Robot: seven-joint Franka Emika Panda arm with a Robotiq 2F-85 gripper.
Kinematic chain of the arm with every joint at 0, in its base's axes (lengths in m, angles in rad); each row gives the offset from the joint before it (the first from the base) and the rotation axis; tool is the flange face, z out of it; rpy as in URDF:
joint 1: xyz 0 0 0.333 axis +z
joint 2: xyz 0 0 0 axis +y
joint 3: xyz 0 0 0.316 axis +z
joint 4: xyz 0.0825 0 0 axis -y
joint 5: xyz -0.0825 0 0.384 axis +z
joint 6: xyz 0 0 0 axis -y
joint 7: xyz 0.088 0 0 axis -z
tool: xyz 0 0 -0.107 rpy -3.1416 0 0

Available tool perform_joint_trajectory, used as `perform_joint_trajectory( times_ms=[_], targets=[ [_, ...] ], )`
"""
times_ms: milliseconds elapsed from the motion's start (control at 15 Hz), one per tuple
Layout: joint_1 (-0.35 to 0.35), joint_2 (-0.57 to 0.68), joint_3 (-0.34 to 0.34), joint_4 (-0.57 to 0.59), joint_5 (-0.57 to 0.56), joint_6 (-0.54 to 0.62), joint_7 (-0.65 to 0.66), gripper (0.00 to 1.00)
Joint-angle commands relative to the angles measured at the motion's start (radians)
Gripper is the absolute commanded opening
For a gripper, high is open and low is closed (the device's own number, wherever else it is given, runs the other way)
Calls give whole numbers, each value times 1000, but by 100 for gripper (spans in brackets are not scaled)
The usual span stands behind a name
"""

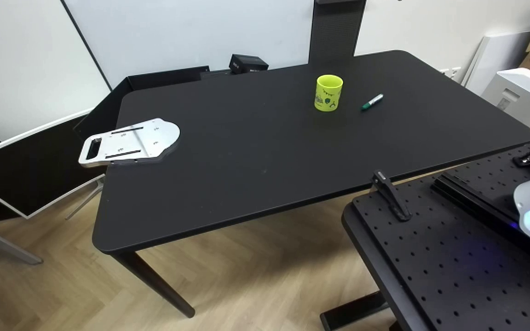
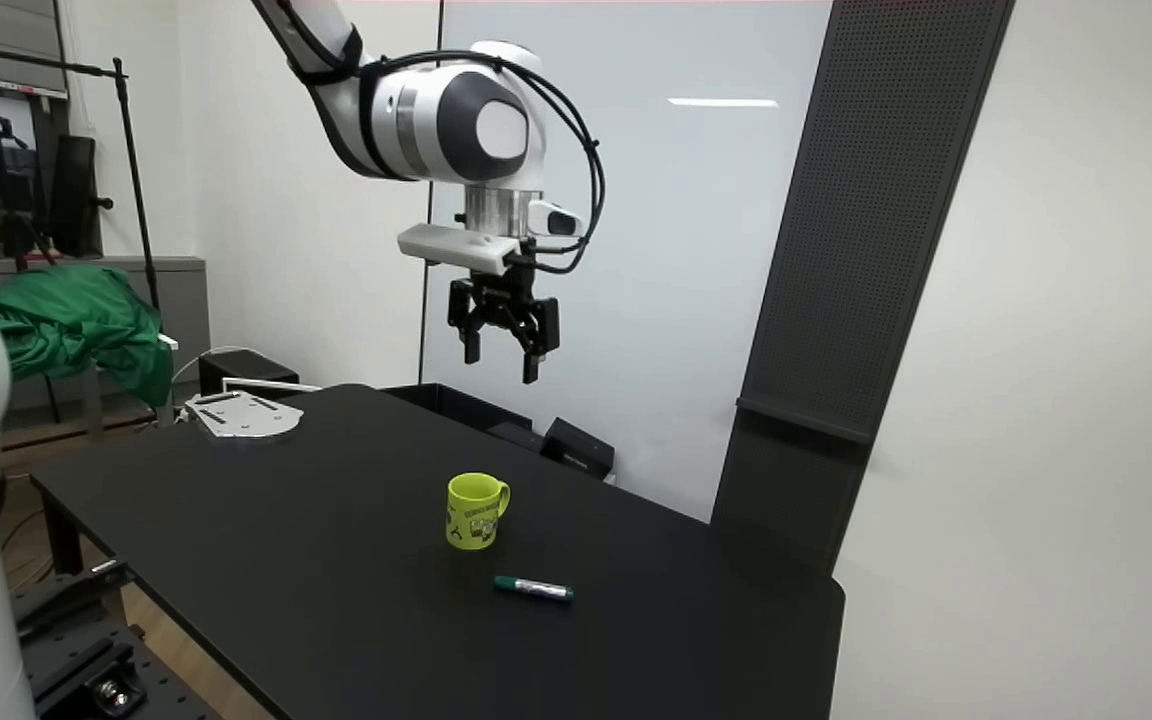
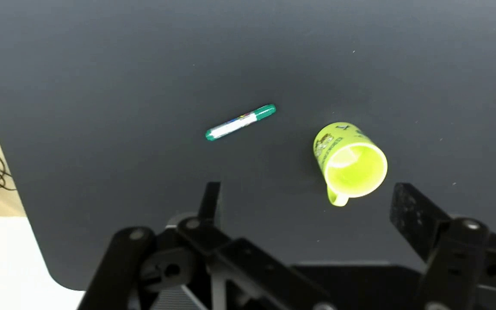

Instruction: Pick up the green marker and put it in the yellow cup

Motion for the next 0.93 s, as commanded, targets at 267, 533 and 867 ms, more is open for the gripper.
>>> perform_joint_trajectory(
  times_ms=[267, 533, 867],
  targets=[
    [-102, 79, -60, 115, -22, -22, 251, 100],
    [-115, 119, -71, 146, -3, -19, 412, 100],
    [-104, 166, -77, 173, 19, -16, 635, 100]
  ],
)
